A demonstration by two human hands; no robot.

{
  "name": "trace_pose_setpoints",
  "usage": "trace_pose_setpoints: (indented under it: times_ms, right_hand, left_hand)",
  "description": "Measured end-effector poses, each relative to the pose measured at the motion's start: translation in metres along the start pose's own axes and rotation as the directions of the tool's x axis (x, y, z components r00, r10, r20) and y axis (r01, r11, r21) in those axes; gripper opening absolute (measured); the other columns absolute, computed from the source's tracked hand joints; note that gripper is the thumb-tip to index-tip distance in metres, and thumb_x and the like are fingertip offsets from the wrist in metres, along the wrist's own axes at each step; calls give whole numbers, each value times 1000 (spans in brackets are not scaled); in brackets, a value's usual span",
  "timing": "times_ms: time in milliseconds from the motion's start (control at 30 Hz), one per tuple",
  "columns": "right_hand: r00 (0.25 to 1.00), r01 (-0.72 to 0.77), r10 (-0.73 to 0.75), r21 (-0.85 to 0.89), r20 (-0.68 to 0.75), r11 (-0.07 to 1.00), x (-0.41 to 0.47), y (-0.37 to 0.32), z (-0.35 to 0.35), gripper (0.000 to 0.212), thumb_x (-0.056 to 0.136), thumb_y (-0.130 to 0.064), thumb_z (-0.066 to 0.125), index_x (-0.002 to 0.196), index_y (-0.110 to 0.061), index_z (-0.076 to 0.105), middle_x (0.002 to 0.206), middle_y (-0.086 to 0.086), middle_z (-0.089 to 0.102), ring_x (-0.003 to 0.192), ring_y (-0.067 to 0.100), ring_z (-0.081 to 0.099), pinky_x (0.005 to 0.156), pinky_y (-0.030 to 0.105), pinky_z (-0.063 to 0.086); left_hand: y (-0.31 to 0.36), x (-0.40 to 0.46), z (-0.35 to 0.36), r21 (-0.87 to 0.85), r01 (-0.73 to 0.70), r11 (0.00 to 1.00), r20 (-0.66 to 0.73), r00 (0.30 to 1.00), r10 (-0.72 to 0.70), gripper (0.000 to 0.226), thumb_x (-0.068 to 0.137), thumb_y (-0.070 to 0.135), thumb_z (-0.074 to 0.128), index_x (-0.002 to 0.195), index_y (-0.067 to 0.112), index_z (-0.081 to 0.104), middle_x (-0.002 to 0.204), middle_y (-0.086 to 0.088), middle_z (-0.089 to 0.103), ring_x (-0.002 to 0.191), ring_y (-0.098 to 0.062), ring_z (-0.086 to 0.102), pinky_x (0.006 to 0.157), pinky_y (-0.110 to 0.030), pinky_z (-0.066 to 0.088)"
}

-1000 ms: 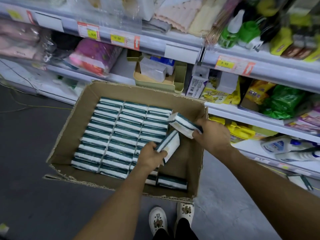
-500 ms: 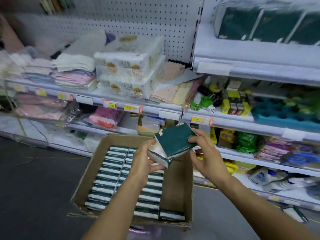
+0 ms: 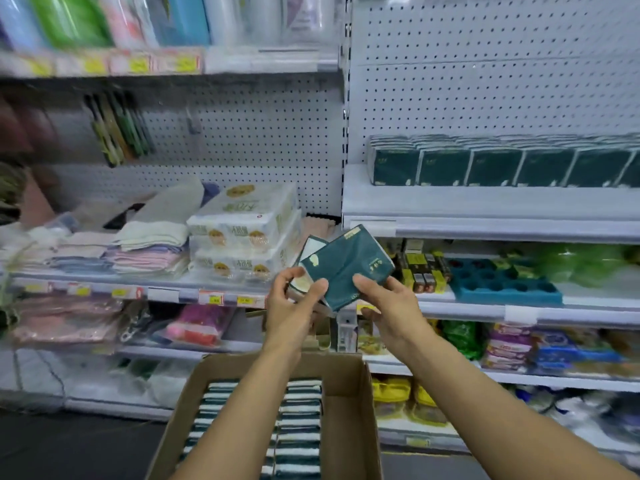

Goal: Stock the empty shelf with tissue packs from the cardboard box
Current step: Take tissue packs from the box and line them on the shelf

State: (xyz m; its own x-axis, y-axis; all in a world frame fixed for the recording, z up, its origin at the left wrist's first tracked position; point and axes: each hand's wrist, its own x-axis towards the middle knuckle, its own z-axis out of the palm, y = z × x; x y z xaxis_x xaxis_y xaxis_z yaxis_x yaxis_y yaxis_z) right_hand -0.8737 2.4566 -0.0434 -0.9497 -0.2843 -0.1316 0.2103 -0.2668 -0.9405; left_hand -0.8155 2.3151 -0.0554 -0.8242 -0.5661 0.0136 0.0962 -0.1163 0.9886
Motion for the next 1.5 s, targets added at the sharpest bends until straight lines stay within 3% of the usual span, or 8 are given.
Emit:
trace_pose_setpoints:
  times_ms: [233,333,467,633,800,967,1133,1500]
  right_hand:
    - [997,73,-74,-28,-37,997,22,-60,-8,25,86,-4,66,109,-9,60,104,7,71,88,20,67,63,28,52]
    - [967,203,-237,-280,-91,938,45,-102,-32,24,83,-5,69,106,-9,61,103,8,70,86,21,68,65,32,56]
    - [897,302,-433,-599,-84,742,87,-146,-57,32,78,-12,76,105,-4,60,102,14,67,92,28,65,82,41,55]
    - [842,332,-538,-812,26,481,147,-179,-78,43,84,-21,74,118,-14,48,113,-4,51,103,17,50,89,38,46]
    - [816,431,-527,-857,236,284,209,-186,-93,33,87,-20,71,117,-21,57,120,-6,56,107,14,52,87,32,44]
    - [737,490,-499,-869,456,-70,250,-164,-108,49,87,-28,71,134,-27,54,137,-2,46,126,19,41,86,38,49]
    - [616,511,-591,-835,521,-204,285,-157,-103,50,78,-21,79,125,-16,63,132,10,54,118,31,52,83,47,53]
    - [574,481,-600,-822,557,-304,326,-163,-92,45,78,-21,78,120,-12,65,120,9,57,107,30,53,73,40,51]
  left_hand:
    - [34,21,20,28,-63,998,56,997,61,32,83,43,71,108,29,58,78,-3,63,87,-35,69,85,-54,56]
    - [44,39,31,76,-107,991,75,992,101,25,90,25,69,110,27,56,59,3,65,84,-35,70,82,-48,56]
    - [61,62,62,75,-122,990,101,988,114,32,92,11,65,118,27,55,104,-7,63,89,-34,68,60,-34,59]
    - [74,97,90,108,-152,982,106,984,141,62,92,11,64,140,39,39,129,-2,46,98,-26,65,73,-44,61]
    - [77,130,107,110,-144,983,73,988,136,62,92,14,65,141,40,37,127,-7,50,94,-25,66,70,-37,61]
    - [74,156,120,85,-116,990,38,993,113,57,93,11,64,138,35,39,109,7,52,85,-20,66,49,-24,55]
    - [70,180,127,111,-101,989,-6,995,102,56,90,14,67,136,33,41,120,1,53,94,-21,66,56,-22,54]
    - [64,204,139,79,-89,993,-30,995,91,53,90,13,69,132,31,44,122,-5,59,98,-18,64,53,-17,53]
